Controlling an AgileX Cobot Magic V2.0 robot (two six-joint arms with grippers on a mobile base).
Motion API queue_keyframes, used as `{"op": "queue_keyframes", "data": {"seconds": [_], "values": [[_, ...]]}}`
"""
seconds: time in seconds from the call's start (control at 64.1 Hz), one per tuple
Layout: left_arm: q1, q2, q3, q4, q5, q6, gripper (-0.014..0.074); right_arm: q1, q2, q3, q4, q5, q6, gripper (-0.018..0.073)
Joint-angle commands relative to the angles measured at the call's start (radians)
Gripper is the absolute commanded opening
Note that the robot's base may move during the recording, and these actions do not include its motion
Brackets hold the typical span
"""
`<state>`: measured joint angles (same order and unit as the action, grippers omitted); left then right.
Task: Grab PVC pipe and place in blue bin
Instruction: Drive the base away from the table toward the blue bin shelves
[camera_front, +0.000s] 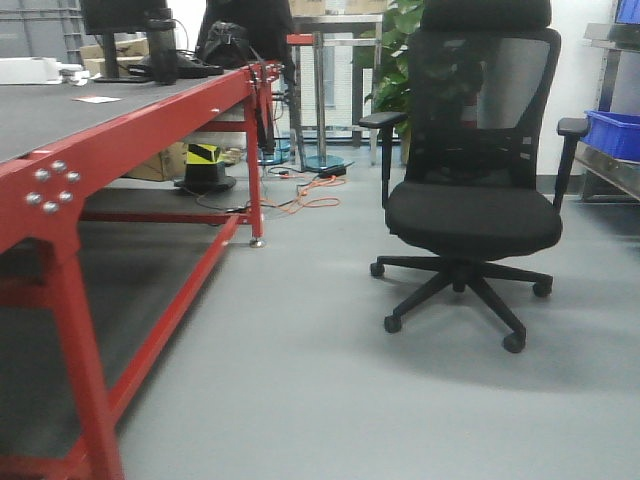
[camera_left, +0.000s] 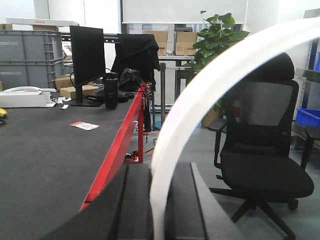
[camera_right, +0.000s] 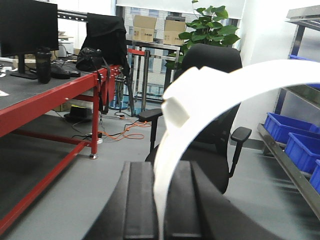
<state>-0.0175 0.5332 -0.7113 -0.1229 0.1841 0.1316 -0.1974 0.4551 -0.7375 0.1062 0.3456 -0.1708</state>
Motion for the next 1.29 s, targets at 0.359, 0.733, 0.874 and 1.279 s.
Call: {"op": "queue_keyframes", "data": {"seconds": [0.359, 0.733, 0.874, 1.279], "values": [[0.004, -0.007, 0.0, -0.002, -0.023, 0.0, -0.0111, 0.001, -0.002, -0.002, -0.008, -0.032, -0.003, -0.0167], [0.004, -0.007, 0.0, -0.002, -0.023, 0.0, -0.0111, 0.001, -0.002, -0.002, -0.008, -0.032, -0.003, -0.0167], [0.004, -0.007, 0.0, -0.002, -0.023, 0.0, -0.0111, 0.001, -0.002, -0.002, -0.008, -0.032, -0.003, -0.0167], [0.004, -0.007, 0.0, -0.002, -0.023, 0.0, -0.0111, 0.001, -0.002, -0.002, -0.008, -0.032, -0.003, -0.0167]]}}
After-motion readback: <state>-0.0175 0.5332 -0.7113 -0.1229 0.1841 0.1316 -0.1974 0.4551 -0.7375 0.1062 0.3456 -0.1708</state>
